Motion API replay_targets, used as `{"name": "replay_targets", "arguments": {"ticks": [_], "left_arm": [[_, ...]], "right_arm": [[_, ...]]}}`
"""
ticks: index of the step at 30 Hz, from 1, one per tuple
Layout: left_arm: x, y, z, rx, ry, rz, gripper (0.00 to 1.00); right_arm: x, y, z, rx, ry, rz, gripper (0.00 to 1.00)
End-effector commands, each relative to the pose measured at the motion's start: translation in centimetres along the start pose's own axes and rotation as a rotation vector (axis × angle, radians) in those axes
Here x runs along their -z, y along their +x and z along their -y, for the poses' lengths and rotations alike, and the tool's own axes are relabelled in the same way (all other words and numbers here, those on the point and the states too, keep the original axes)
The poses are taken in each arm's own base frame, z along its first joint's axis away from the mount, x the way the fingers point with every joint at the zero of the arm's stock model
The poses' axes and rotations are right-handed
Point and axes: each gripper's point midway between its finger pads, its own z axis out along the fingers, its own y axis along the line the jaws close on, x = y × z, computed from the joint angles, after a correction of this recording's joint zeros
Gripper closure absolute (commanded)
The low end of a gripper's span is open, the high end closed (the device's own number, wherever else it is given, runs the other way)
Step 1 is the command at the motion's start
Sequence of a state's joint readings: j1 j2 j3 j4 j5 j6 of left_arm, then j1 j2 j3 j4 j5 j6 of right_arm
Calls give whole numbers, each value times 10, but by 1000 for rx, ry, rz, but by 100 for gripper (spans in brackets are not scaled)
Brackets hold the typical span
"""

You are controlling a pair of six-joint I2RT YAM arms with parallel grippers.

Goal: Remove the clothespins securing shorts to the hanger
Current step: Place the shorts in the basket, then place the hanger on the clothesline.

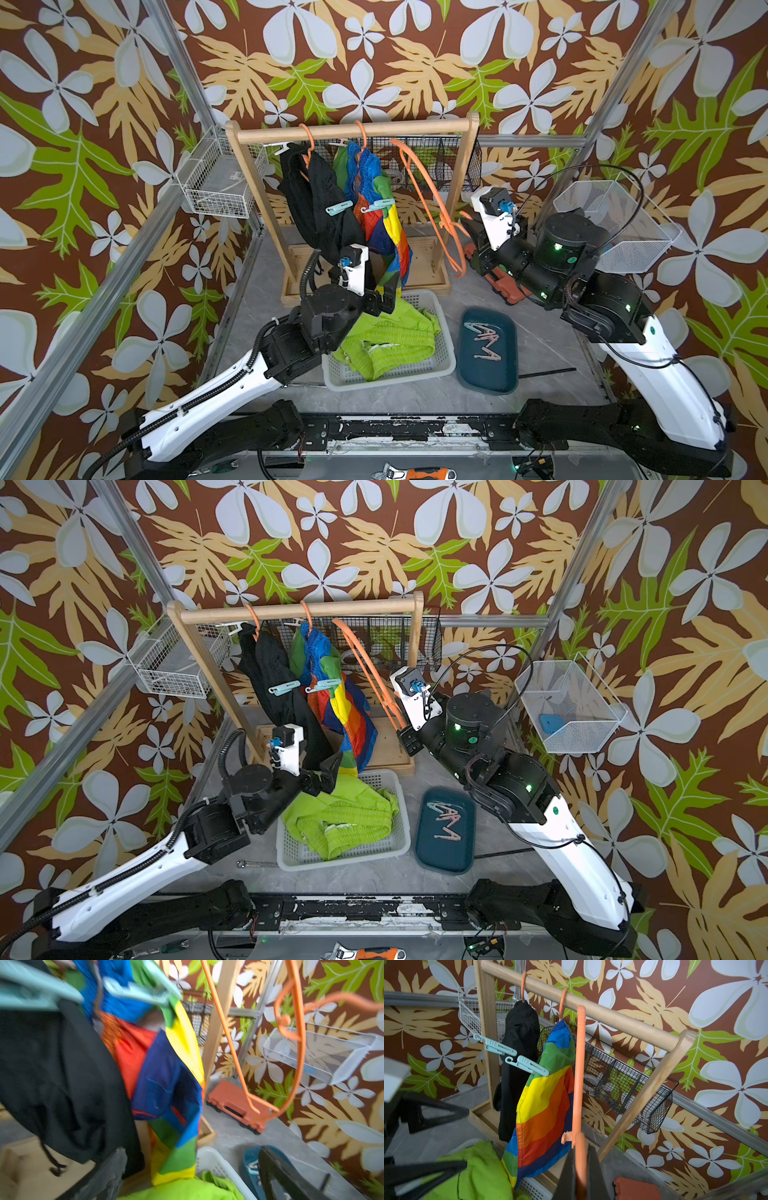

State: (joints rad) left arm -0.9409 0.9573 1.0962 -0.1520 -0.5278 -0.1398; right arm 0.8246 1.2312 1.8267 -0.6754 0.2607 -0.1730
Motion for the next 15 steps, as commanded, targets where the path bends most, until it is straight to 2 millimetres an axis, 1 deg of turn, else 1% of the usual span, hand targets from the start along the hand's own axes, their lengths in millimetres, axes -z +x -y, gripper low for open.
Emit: {"name": "replay_targets", "arguments": {"ticks": [1, 5, 7, 9, 12, 15], "left_arm": [[3, -22, -23, -191, -131, 12, 0], [1, -55, -26, -303, -185, 53, 0], [1, -65, -23, -340, -182, 68, 0], [0, -70, -22, -378, -182, 76, 0], [-3, -70, -22, -439, -188, 73, 0], [-6, -68, -23, -463, -196, 79, 0]], "right_arm": [[3, 26, -13, -4, -73, -118, 100], [3, 56, -29, 10, -146, -240, 100], [2, 70, -36, 24, -172, -299, 100], [3, 79, -38, 26, -180, -337, 100], [7, 85, -38, 0, -178, -366, 100], [17, 89, -26, -24, -123, -384, 100]]}}
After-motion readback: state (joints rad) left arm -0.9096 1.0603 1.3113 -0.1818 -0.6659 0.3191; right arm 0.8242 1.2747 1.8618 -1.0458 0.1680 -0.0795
